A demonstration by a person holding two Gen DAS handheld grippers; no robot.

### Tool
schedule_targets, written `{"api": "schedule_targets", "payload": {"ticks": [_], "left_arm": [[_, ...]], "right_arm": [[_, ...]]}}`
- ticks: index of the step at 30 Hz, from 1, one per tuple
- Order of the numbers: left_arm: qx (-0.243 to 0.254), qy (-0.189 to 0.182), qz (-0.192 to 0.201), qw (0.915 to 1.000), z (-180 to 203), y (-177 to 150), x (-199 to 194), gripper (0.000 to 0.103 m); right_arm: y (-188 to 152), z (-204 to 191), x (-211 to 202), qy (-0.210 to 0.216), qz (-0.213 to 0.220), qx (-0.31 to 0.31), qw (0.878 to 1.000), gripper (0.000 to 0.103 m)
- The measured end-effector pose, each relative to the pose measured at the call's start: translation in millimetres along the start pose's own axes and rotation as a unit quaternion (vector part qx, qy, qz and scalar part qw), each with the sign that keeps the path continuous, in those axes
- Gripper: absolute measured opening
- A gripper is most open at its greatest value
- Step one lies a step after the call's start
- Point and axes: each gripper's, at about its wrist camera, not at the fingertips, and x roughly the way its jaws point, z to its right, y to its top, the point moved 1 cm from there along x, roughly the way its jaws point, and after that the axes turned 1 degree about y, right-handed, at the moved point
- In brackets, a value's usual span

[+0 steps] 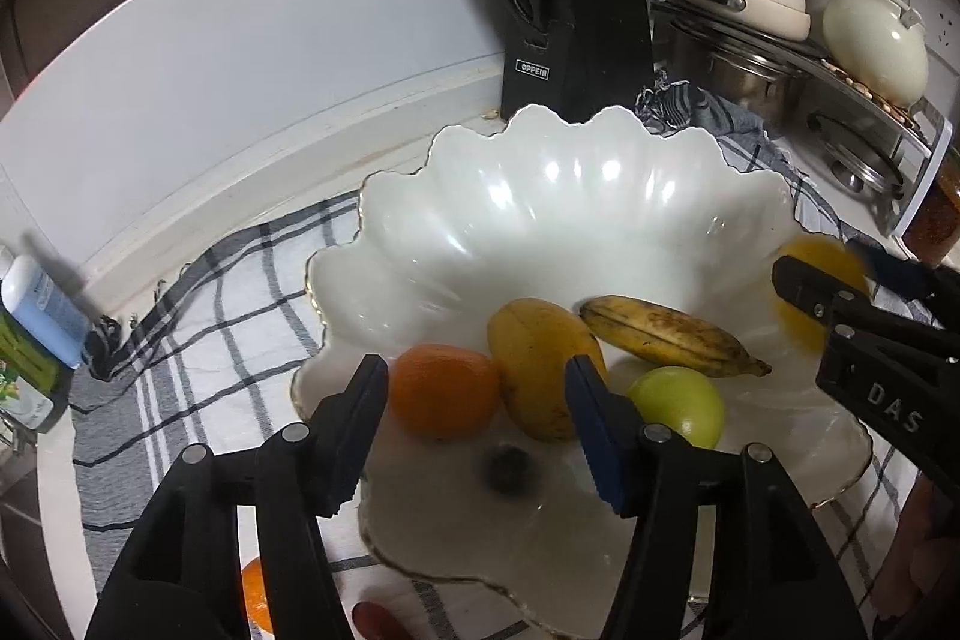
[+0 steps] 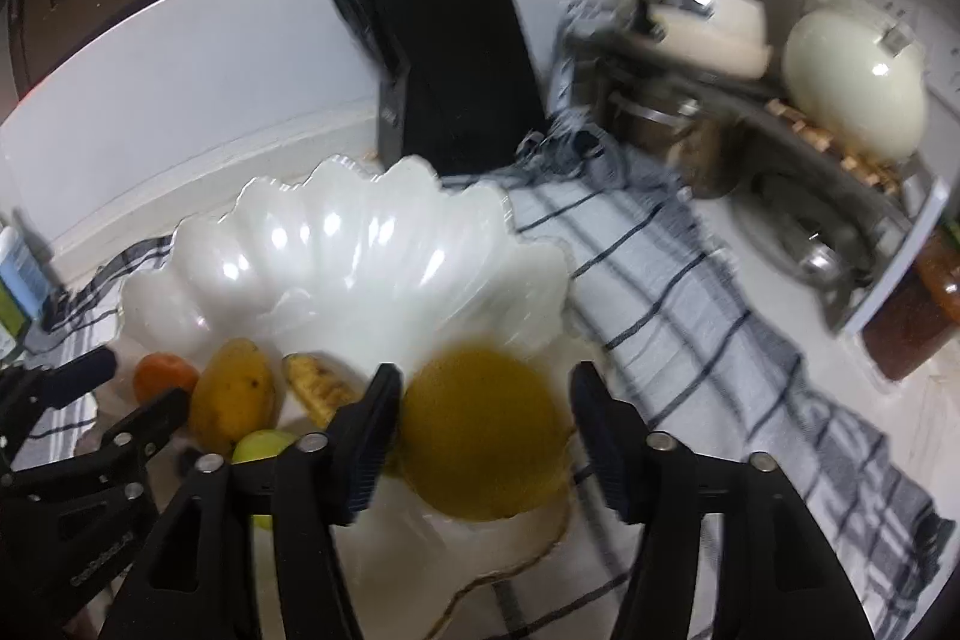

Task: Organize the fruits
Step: 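Carry blueberry and yellow citrus into the white bowl and open both tools, then lift both open tools out of the white bowl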

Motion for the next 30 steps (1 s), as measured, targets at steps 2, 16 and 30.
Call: {"api": "schedule_targets", "payload": {"ticks": [2,16,30], "left_arm": [[-0.003,0.001,-0.002,1.0000,-2.2,-0.3,-1.9,0.064],[-0.016,0.020,0.056,0.9981,-24.1,10.7,-71.0,0.098],[-0.032,0.055,0.097,0.9932,-68.1,-19.9,-137.5,0.101]], "right_arm": [[2.4,0.1,-7.5,-0.019,0.019,0.000,1.000,0.088],[21.7,-8.5,-88.8,-0.037,0.102,0.001,0.994,0.098],[4.9,-52.8,-141.0,0.007,0.121,-0.008,0.993,0.098]]}}
